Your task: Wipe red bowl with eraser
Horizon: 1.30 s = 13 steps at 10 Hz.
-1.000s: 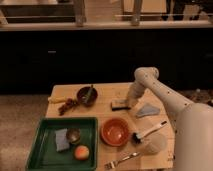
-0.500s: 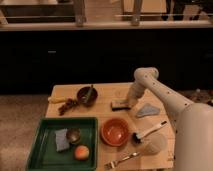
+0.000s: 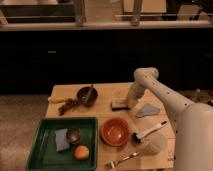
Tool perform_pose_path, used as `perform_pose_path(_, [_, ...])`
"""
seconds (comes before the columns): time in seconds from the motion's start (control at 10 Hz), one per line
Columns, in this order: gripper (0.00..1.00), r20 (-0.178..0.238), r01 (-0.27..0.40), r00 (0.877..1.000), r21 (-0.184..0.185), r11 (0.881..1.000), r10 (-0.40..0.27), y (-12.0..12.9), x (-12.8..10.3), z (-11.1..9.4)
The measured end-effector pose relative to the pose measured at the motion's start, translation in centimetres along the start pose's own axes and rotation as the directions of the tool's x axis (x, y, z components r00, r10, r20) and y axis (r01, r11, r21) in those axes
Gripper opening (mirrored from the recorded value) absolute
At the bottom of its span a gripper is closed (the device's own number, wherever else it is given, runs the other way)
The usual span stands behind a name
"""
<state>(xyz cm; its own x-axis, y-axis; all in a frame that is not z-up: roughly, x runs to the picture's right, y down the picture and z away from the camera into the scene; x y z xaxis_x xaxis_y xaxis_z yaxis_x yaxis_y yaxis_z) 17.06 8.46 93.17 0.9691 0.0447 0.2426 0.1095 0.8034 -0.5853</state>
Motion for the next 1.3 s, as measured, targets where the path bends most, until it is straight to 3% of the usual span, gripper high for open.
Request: perform_pose_path(1.3, [0.11, -0.008, -0.013, 1.0, 0.014, 1.0, 0.013, -0.03, 0.1, 0.01])
